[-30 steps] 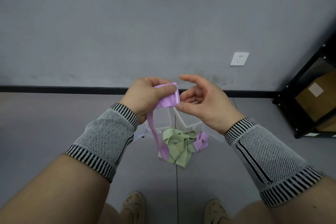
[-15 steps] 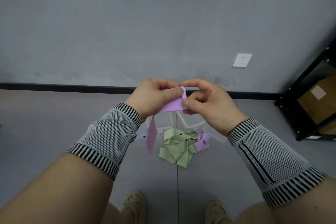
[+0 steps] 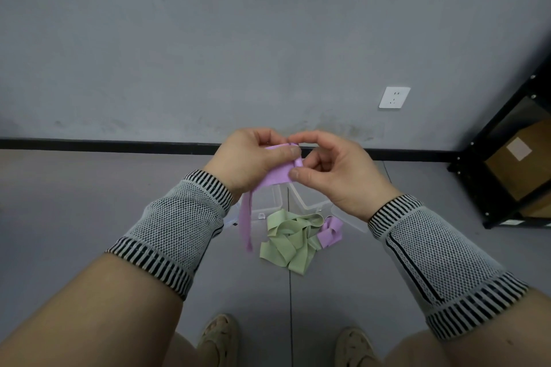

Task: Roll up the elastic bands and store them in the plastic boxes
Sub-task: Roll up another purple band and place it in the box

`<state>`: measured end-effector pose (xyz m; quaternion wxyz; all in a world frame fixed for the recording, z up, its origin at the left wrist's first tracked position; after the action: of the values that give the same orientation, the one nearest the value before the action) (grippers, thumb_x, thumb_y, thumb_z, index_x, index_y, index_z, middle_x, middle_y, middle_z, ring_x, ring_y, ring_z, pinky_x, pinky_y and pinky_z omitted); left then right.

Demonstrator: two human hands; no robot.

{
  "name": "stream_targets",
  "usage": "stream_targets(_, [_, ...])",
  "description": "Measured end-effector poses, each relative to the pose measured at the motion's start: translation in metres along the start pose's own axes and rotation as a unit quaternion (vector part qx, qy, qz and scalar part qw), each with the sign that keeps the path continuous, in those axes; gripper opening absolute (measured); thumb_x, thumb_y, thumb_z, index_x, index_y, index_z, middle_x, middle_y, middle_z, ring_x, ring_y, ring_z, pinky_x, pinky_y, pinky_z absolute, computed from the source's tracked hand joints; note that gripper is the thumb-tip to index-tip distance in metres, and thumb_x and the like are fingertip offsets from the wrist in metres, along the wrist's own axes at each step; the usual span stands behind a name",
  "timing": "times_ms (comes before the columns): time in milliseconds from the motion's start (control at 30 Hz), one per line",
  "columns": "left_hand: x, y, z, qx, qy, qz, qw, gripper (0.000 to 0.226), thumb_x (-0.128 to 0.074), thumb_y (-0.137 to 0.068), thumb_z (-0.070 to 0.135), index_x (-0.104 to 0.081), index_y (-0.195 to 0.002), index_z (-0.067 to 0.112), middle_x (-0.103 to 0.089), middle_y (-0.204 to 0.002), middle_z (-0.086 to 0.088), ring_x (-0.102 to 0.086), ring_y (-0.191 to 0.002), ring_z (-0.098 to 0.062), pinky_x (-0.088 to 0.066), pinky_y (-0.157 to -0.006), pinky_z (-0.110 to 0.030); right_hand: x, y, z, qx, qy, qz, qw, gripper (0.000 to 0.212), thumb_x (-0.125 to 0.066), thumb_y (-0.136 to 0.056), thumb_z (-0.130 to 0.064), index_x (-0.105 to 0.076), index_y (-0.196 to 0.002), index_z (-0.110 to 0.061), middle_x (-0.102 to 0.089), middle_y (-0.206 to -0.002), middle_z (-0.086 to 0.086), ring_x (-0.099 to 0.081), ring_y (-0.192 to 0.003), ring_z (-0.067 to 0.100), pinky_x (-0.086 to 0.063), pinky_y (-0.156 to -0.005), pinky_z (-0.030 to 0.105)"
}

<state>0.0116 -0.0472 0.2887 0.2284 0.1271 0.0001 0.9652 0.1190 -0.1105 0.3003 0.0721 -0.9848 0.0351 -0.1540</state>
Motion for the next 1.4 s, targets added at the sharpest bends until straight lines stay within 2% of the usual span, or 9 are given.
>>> stream_targets(100, [0.001,-0.001,-0.004,0.028,0.054,-0.013,0.998,0.007,-0.071,-0.081,0.014,-0.068,-0.076,0.01,-0.068,-0.078,-0.012,-0.062,-0.074,-0.022,-0.052,-0.077,-0.038,0.0,0.002,-0.001,-0.006,-0.023,-0.017,1.0,0.059,-0.075,-0.075,0.0,-0.053,-0.121,-0.029,-0.063,-0.071,-0.003,-0.058,-0.066,0.008,-0.049,-0.069,0.017])
stream_targets(233, [-0.003,0.0,-0.008,0.057,0.104,-0.056,0.991,0.007,-0.065,-0.085,0.01,-0.067,-0.084,0.002,-0.067,-0.082,-0.018,-0.063,-0.078,-0.028,-0.053,-0.077,-0.037,-0.001,0.003,0.0,-0.01,-0.01,-0.035,0.999,0.069,-0.074,-0.074,0.004,-0.048,-0.128,-0.029,-0.064,-0.074,-0.007,-0.061,-0.07,0.008,-0.051,-0.075,0.02])
stream_targets(400, [-0.006,0.001,-0.009,0.06,0.098,-0.082,0.99,0.008,-0.064,-0.085,0.01,-0.068,-0.084,0.003,-0.068,-0.082,-0.018,-0.064,-0.078,-0.027,-0.053,-0.077,-0.036,-0.002,0.004,-0.002,-0.009,0.024,-0.036,0.999,0.065,-0.076,-0.073,0.002,-0.052,-0.129,-0.019,-0.062,-0.071,-0.009,-0.06,-0.067,0.006,-0.052,-0.073,0.019])
stream_targets(600, [-0.007,0.002,-0.008,0.056,0.087,-0.092,0.99,0.007,-0.064,-0.085,0.009,-0.068,-0.083,0.003,-0.067,-0.082,-0.017,-0.062,-0.079,-0.028,-0.051,-0.078,-0.038,-0.003,0.005,-0.004,-0.006,0.03,-0.038,0.999,0.056,-0.078,-0.071,0.0,-0.057,-0.118,-0.021,-0.062,-0.067,-0.009,-0.059,-0.064,0.006,-0.05,-0.068,0.017])
stream_targets(733, [-0.009,0.003,-0.005,0.037,0.07,-0.1,0.992,0.009,-0.065,-0.084,0.011,-0.067,-0.076,0.008,-0.067,-0.072,-0.008,-0.061,-0.067,-0.016,-0.05,-0.061,-0.023,-0.001,0.005,-0.005,-0.004,0.027,-0.04,0.999,0.049,-0.077,-0.07,0.002,-0.059,-0.11,-0.019,-0.062,-0.066,-0.007,-0.058,-0.062,0.008,-0.05,-0.066,0.018])
stream_targets(900, [-0.003,0.005,-0.007,0.042,0.019,-0.08,0.996,0.021,-0.057,-0.092,0.024,-0.07,-0.082,0.011,-0.066,-0.071,0.001,-0.055,-0.065,-0.009,-0.043,-0.061,-0.019,0.005,0.006,-0.003,-0.005,0.01,-0.038,0.999,0.048,-0.075,-0.07,0.005,-0.057,-0.108,-0.018,-0.061,-0.067,-0.005,-0.057,-0.062,0.009,-0.049,-0.065,0.019])
stream_targets(1000, [-0.002,0.008,-0.005,0.031,-0.047,-0.104,0.993,0.023,-0.056,-0.092,0.02,-0.066,-0.072,0.016,-0.058,-0.055,0.011,-0.048,-0.051,-0.002,-0.038,-0.05,-0.014,0.003,0.007,-0.002,-0.004,0.017,-0.051,0.999,0.049,-0.075,-0.07,0.008,-0.056,-0.108,-0.017,-0.06,-0.069,-0.003,-0.056,-0.063,0.011,-0.05,-0.066,0.024])
stream_targets(1167, [0.004,0.008,-0.001,0.003,-0.095,-0.099,0.991,0.02,-0.061,-0.089,0.023,-0.063,-0.07,0.018,-0.058,-0.062,0.006,-0.049,-0.061,-0.01,-0.038,-0.061,-0.024,0.002,0.007,-0.003,0.002,0.038,-0.058,0.998,0.049,-0.075,-0.07,0.007,-0.055,-0.107,-0.018,-0.06,-0.07,-0.002,-0.055,-0.062,0.01,-0.05,-0.065,0.023])
stream_targets(1400, [0.003,0.009,0.008,-0.023,-0.104,-0.085,0.991,0.016,-0.062,-0.088,0.021,-0.063,-0.073,0.017,-0.06,-0.067,0.003,-0.051,-0.061,-0.007,-0.041,-0.059,-0.02,0.004,0.008,-0.01,0.029,0.132,-0.035,0.99,0.046,-0.076,-0.069,-0.001,-0.055,-0.104,-0.022,-0.062,-0.075,0.007,-0.054,-0.063,0.008,-0.052,-0.07,0.029])
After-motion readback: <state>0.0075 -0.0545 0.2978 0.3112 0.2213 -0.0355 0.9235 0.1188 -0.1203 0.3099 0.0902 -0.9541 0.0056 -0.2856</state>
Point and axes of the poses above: each hand's wrist, its own y-axis away from the middle knuckle, its own x-axis out of the back of the hand, z = x × y, the point moved 9 cm from there along -y, towards the middle knuckle
